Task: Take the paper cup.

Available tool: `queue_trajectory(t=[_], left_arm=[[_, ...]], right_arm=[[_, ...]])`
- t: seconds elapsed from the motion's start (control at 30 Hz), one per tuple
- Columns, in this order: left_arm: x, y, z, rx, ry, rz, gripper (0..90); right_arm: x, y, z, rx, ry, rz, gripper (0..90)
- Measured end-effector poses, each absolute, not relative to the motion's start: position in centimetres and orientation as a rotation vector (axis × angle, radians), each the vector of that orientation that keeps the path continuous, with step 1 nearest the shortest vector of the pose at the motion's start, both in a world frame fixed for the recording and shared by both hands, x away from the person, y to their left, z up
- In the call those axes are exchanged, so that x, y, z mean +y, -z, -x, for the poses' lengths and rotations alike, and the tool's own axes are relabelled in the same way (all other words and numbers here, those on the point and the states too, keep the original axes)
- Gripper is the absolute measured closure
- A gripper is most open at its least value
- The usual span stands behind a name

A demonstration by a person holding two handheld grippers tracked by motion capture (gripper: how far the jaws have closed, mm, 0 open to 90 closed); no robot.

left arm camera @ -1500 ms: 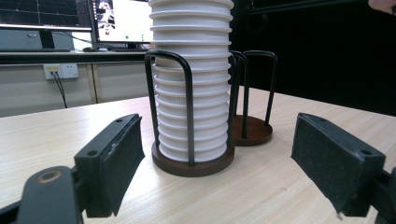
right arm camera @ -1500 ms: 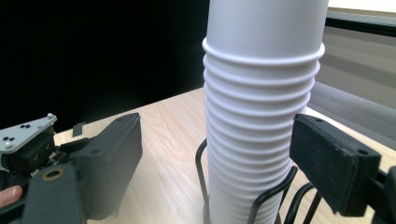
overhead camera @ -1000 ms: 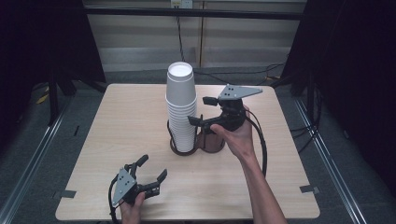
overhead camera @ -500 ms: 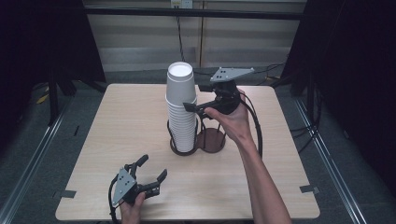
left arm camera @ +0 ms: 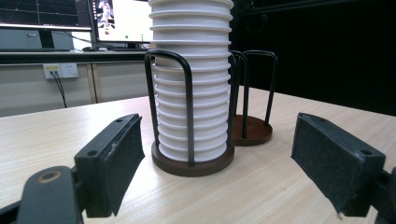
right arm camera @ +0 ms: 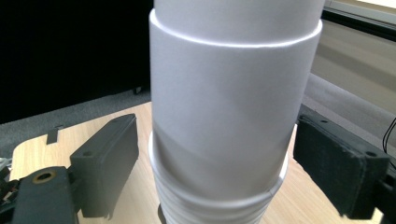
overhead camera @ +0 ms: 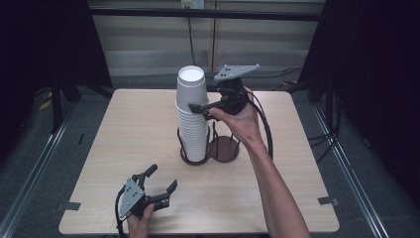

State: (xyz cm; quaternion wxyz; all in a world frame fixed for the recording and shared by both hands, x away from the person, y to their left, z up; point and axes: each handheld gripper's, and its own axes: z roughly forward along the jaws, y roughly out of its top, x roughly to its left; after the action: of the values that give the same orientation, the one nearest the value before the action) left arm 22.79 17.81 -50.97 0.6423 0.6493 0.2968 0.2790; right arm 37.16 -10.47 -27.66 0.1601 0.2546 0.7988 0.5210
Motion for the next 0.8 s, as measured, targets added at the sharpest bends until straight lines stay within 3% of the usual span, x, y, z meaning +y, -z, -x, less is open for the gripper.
queue_trajectory(t=[0.8], left_arm=[[17.8,51.0,-22.8,0.674,-0.633,-1.477,16.4]], right_arm=[[-8.3,25.5,-39.1,2.292,-1.462,-0.710,16.0]])
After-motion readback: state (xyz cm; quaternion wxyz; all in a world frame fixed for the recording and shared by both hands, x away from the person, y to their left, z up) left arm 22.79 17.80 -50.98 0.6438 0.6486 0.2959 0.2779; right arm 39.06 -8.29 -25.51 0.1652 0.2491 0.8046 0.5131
